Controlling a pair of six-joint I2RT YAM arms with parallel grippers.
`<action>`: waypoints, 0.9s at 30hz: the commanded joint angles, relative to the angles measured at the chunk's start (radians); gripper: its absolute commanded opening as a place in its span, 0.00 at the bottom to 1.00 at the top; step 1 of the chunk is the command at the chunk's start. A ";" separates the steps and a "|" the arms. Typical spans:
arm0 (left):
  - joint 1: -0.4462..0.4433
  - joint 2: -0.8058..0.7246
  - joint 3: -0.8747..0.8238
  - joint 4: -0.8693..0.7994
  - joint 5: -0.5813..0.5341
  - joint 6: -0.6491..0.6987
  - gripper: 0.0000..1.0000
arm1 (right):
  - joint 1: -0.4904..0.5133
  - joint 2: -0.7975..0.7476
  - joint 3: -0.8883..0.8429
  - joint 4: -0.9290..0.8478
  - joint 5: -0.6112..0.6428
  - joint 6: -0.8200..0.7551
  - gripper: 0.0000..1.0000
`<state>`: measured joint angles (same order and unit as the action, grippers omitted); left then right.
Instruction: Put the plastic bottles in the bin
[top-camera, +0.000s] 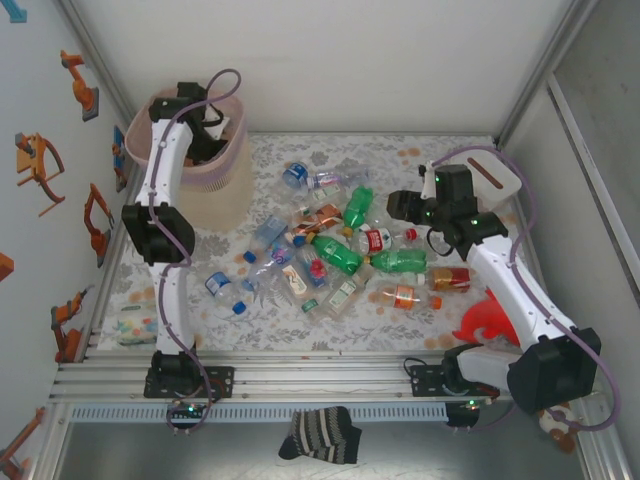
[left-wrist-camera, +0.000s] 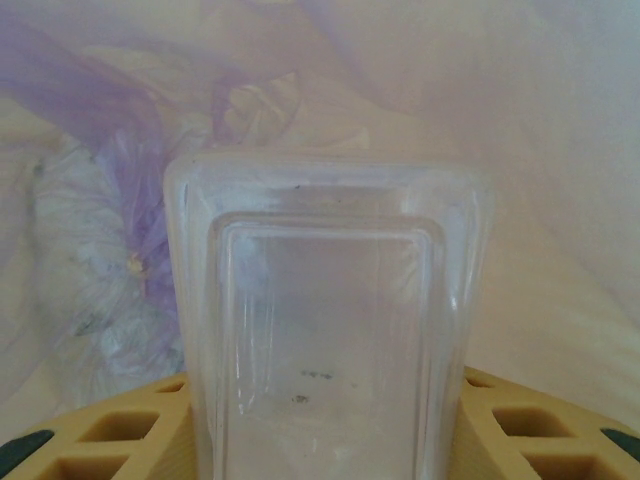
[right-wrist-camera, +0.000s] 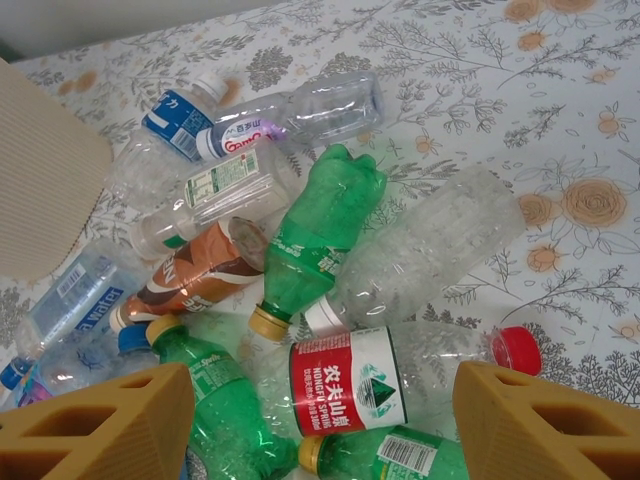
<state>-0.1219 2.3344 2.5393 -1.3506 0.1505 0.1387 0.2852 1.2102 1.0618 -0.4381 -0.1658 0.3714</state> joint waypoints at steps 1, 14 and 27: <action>0.031 0.013 0.036 -0.055 0.004 -0.018 0.44 | 0.013 0.009 0.005 0.015 0.011 0.015 0.68; 0.039 0.092 0.032 -0.052 -0.023 -0.003 0.62 | 0.033 0.017 0.009 0.016 0.028 0.018 0.68; 0.038 -0.073 0.024 -0.038 -0.048 -0.006 0.77 | 0.037 0.005 0.000 0.011 0.035 0.014 0.68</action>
<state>-0.0803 2.3562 2.5580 -1.3666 0.1112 0.1352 0.3119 1.2301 1.0618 -0.4370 -0.1509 0.3714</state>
